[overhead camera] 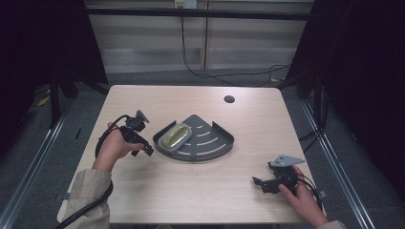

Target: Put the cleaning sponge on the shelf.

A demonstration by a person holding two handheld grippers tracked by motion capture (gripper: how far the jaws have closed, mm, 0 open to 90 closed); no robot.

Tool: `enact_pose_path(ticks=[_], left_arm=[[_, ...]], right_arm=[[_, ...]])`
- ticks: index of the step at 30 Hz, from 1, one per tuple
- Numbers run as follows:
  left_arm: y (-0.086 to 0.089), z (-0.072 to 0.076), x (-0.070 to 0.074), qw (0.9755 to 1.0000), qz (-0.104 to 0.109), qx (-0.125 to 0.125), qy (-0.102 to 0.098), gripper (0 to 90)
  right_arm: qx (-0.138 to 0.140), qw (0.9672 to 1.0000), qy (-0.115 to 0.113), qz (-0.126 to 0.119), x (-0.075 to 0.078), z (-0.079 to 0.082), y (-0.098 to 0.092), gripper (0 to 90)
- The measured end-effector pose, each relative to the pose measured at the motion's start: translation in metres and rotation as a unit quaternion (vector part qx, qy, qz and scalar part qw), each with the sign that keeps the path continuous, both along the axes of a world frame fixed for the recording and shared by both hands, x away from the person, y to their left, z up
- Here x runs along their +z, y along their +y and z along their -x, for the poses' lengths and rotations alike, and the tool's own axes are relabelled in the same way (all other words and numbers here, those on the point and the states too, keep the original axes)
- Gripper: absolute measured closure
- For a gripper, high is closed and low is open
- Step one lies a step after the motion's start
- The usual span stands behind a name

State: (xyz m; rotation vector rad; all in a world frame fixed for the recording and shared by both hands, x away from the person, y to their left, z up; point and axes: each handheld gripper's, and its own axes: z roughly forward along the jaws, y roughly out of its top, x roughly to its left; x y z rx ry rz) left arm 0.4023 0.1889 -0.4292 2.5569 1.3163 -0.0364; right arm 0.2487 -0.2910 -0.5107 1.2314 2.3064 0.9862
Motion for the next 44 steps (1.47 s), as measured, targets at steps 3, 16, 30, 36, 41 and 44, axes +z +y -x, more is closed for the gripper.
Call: enact_pose_path(ticks=[3, 16, 30, 36, 41, 44], left_arm=[[0.002, 0.002, -0.002, 1.0000, 0.003, 0.002, -0.001, 22.3], [0.015, 0.014, -0.017, 0.9998, 0.010, 0.016, 0.001, 22.3], [0.024, 0.028, -0.029, 0.9996, 0.015, 0.024, -0.004, 22.2], [0.026, 0.034, -0.033, 0.9992, 0.023, 0.031, -0.014, 22.2], [0.024, 0.040, -0.040, 0.9996, 0.018, 0.015, -0.016, 22.2], [0.023, 0.041, -0.040, 0.9996, 0.016, 0.015, -0.017, 22.2]], right_arm=[[0.000, 1.0000, 0.000, 0.000, 0.000, 0.000, 0.000, 10.5], [0.000, 1.0000, 0.000, 0.000, 0.000, 0.000, 0.000, 10.5], [0.000, 1.0000, 0.000, 0.000, 0.000, 0.000, 0.000, 10.5], [0.000, 1.0000, 0.000, 0.000, 0.000, 0.000, 0.000, 10.5], [-0.001, 1.0000, 0.000, 0.000, 0.000, 0.000, 0.000, 10.5], [-0.001, 1.0000, 0.001, 0.000, 0.000, 0.000, 0.000, 10.5]])
